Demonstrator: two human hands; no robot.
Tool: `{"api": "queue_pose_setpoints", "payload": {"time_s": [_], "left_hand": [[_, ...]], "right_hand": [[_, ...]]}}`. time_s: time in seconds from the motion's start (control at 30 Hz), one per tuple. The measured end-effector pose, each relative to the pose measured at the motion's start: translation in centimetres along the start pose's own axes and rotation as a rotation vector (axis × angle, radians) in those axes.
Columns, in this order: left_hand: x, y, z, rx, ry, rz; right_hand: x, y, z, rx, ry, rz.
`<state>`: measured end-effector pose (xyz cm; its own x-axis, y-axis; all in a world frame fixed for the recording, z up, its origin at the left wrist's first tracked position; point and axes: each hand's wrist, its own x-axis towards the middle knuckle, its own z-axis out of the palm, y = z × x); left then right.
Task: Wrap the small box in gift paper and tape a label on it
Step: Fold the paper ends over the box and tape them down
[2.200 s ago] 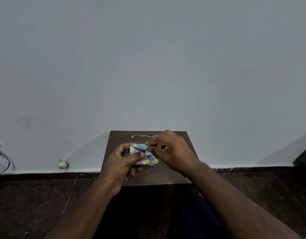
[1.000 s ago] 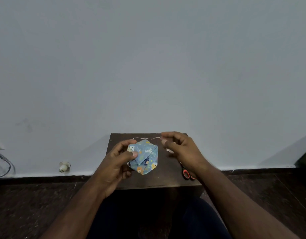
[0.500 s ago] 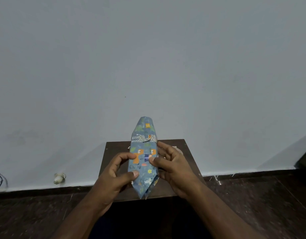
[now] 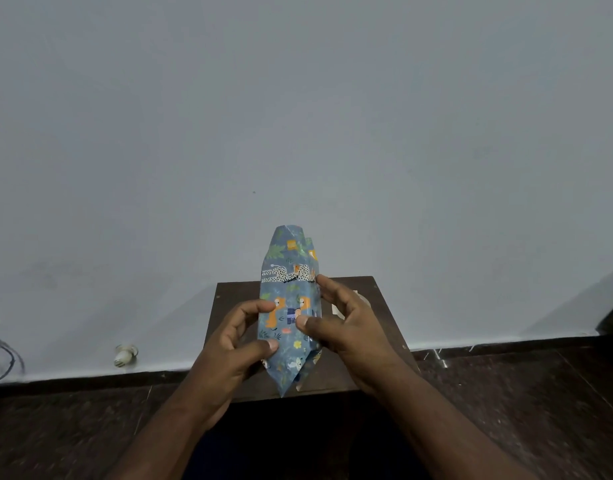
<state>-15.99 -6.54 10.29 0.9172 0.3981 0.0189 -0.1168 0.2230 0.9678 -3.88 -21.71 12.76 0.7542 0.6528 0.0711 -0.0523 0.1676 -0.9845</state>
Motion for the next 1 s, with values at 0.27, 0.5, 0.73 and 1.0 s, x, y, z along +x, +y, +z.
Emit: {"api": "queue_pose_setpoints", "payload": {"time_s": [0.27,0.5,0.73,1.0], "left_hand": [[0.1,-0.5,0.7,0.039,0.125,0.011],[0.2,0.0,0.8,-0.006,0.146,-0.116],[0.6,0.0,0.2,-0.465,0.095,-0.287],[0.8,-0.6,0.2,-0.286,0.162,-0.27]], "right_hand": [[0.1,0.4,0.1,0.01,-0.074,0.018],[0.3,1.2,0.2,-0.079,-0.031,-0.056],[0.6,2.2,-0.2,-0.134,0.032,-0.049],[0.9,2.0,0.3,-0.141,-0.016,-0.05]]}}
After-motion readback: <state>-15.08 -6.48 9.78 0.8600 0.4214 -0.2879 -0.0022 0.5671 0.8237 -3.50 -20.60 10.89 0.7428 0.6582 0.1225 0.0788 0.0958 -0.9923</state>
